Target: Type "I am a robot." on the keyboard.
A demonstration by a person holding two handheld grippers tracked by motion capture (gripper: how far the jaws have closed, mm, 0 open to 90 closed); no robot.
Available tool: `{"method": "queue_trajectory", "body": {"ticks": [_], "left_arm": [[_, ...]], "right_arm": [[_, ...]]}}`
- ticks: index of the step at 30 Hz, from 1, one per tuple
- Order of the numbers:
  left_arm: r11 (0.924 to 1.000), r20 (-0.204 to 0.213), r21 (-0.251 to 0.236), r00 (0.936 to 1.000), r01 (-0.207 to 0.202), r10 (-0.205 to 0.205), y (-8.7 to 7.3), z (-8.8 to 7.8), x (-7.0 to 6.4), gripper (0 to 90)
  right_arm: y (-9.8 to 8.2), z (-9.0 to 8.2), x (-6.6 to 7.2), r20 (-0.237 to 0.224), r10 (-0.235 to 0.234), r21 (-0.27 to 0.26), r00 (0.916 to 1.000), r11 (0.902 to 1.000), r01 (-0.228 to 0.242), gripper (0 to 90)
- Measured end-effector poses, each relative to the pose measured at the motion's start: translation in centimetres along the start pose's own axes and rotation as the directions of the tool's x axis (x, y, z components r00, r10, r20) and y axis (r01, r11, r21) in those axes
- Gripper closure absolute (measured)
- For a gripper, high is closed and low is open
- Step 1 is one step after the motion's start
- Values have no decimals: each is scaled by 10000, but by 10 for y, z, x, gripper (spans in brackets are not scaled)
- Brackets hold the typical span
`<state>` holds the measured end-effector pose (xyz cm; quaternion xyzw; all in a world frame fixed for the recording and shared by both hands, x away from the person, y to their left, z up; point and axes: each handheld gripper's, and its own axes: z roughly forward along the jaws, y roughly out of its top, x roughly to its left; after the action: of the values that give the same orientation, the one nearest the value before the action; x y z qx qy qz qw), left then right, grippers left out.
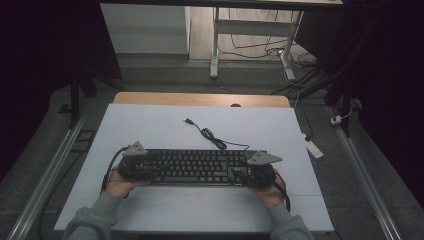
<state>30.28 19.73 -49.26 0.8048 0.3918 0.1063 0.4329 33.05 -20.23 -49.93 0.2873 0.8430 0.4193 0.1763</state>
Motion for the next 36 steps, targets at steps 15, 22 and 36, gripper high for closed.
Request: {"method": "queue_trajectory", "body": {"ticks": [15,22,36], "left_arm": [[9961,354,580,9973,-667,647,-1,17,-15,500],[9929,417,792,9955,-886,855,-2,24,-20,553],[9788,712,1415,9877,-1483,1393,-5,40,-28,890]], "right_arm": [[0,0,0,26,13,22,10000,10000,-13,493],[0,0,0,53,5,39,10000,10000,-5,493],[0,1,0,66,-62,90,10000,9999,61,493]]}}
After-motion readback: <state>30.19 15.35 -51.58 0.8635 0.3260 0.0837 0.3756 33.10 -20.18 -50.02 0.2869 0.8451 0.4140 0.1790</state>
